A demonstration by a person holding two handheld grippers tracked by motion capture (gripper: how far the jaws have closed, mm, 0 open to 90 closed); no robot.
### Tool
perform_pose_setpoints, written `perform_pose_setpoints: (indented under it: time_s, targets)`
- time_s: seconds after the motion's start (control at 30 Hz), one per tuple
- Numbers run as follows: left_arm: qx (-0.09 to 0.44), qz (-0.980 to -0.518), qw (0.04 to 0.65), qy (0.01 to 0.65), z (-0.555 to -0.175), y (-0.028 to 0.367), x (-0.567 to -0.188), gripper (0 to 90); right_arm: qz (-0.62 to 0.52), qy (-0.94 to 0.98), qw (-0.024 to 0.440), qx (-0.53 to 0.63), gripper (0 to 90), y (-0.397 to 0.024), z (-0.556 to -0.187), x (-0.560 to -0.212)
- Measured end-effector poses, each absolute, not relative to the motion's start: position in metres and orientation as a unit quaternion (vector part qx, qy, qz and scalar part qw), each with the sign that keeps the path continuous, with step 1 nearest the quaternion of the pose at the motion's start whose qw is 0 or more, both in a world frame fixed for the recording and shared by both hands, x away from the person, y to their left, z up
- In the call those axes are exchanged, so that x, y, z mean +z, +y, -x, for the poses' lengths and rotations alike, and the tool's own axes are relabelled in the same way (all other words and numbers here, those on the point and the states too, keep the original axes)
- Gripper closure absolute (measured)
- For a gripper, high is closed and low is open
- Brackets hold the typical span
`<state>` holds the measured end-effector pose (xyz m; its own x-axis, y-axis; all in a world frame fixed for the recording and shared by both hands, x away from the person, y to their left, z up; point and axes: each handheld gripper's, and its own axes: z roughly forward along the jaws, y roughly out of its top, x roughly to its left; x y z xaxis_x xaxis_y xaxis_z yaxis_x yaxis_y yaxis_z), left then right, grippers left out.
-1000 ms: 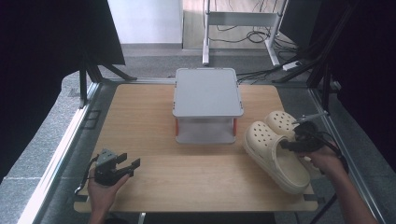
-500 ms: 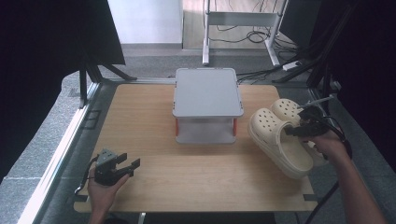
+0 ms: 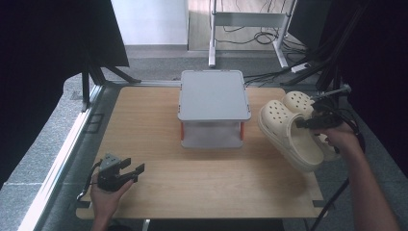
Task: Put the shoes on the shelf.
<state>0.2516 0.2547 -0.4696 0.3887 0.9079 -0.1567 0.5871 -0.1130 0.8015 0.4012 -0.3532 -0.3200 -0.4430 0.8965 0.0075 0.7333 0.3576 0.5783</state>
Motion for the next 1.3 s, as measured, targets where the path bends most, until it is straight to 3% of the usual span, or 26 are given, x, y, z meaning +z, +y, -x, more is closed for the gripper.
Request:
perform_pose_setpoints:
  time_s: [1.3]
  targets:
    - [0.19,-0.721,0.422,0.516,-0.252,0.254,-0.47,38.1,-0.519,0.787,0.183,0.28,65.3,-0.319,-0.44,-0.272]
